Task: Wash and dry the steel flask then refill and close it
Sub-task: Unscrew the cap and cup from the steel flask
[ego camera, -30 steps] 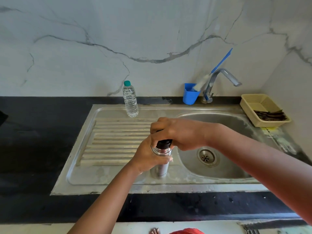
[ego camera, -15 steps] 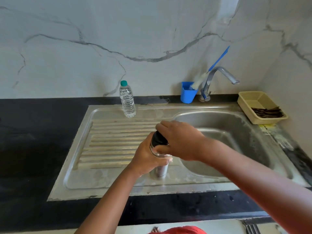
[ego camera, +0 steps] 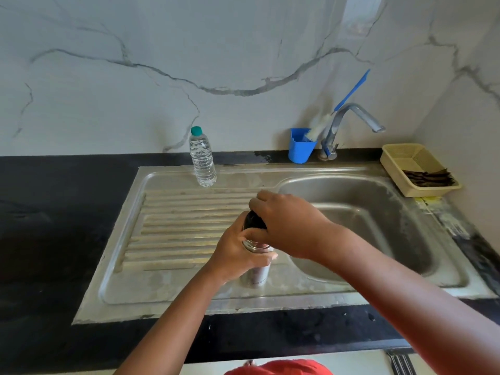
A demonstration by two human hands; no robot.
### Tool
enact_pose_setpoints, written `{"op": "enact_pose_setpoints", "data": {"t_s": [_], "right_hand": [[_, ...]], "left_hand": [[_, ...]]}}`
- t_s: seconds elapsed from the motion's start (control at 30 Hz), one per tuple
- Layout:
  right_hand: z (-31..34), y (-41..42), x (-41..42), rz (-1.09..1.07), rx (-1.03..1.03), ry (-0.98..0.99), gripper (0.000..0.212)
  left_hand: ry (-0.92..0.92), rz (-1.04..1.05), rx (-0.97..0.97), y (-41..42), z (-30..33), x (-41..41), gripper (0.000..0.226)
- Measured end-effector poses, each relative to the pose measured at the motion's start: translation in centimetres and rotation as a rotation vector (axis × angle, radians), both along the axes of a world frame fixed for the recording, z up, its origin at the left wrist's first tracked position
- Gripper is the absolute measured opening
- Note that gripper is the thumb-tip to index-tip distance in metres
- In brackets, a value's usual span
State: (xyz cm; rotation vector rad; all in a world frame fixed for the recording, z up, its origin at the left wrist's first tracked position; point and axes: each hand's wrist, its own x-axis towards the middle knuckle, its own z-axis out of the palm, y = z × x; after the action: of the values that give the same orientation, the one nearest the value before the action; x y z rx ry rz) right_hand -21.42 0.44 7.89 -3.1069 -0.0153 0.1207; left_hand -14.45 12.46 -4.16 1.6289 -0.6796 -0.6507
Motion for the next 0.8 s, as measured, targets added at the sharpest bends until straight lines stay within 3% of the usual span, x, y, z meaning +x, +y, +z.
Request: {"op": "enact_pose_setpoints", "data": {"t_s": [0.13,0.23,0.3,0.4,0.53,0.63,0.7,0.8], "right_hand": [[0.9,-0.6,0.3,0.164,0.042,0.1,0.04],[1.6,-1.2,0.3,0.258,0.22,0.214,0.065],[1.6,-1.2,0.1,0.138,0.257,0.193,0.074],[1.0,-0.3,0.2,-0.075,0.045,0.05,0.056],[1.5,-0.3,0.4,0.124,-0.022,0.053,0.038],[1.9,-1.3,0.3,0.214,0.147,0.186,0.075],[1.6,-1.2,0.1,0.142,0.26,0.205,0.096],[0.6,-0.4,-0.1,-0.023,0.152,0.074,0.071]], "left_hand": [[-0.024,0.003,-0.014,0.0,0.3,-0.2,0.061],[-0.038,0.012,-0.048,0.0,0.5,-0.3,0.074],[-0.026,0.018,-0.036,-0.1,0.5,-0.2,0.069],[0.004,-0.018,-0.02,0.0,0.2,-0.2,0.059],[-0.014,-0.011,-0.027,0.0,0.7,-0.2,0.06],[-0.03,-0.029,-0.037,-0.2,0.7,-0.3,0.065],[-0.027,-0.01,-0.036,-0.1,0.7,-0.1,0.071],[-0.059,-0.017,-0.031,0.2,0.3,0.1,0.067]]}}
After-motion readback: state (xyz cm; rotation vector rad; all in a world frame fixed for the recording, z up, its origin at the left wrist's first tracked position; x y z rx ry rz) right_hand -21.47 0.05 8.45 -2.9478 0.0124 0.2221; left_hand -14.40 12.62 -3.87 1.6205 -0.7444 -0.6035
